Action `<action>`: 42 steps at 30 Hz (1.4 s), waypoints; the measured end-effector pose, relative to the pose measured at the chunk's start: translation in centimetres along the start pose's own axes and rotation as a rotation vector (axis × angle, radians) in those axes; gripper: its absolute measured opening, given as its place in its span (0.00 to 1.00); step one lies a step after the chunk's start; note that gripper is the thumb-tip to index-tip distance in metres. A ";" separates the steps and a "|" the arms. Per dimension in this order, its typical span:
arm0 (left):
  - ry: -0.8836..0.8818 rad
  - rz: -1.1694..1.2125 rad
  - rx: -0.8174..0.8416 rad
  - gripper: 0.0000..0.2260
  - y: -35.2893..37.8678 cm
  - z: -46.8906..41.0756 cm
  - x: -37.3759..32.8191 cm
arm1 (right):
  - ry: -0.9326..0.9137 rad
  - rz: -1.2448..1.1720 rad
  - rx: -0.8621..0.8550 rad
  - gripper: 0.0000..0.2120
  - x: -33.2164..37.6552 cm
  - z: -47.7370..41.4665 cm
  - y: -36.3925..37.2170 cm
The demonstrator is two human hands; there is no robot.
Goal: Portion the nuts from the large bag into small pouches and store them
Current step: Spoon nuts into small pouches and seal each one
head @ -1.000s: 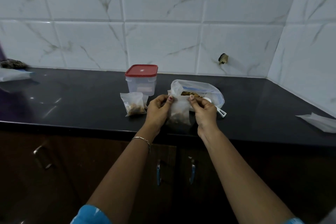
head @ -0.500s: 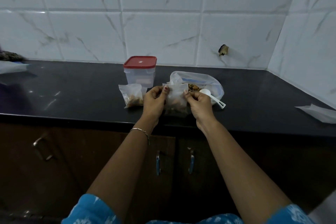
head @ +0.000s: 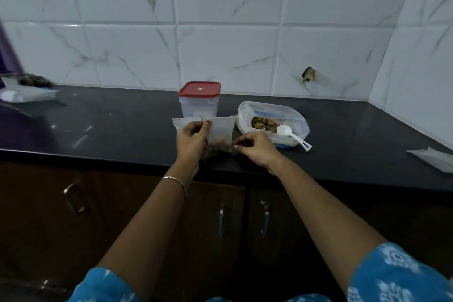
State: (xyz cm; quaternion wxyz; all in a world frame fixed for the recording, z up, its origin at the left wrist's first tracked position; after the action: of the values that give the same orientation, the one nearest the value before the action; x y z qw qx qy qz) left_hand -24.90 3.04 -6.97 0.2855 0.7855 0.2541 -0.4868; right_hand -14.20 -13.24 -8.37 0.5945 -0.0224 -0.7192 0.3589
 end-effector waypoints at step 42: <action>0.446 -0.586 0.175 0.13 11.7 5.4 -3.0 | 0.025 -0.196 -0.546 0.14 -3.8 6.6 -17.0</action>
State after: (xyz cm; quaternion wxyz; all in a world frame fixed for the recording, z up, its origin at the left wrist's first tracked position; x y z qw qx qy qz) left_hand -21.51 -9.38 -3.86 0.0034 0.7875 0.4814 -0.3848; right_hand -12.14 -30.84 -2.51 0.6071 -0.1166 -0.7806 0.0926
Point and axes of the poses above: each hand's wrist, its own z-axis away from the middle knuckle, its own y-axis out of the palm, x = y × z, the point moved 9 cm from there along -z, towards the middle knuckle, and after that the axes turned 10 degrees about y, right-handed, at the moved point
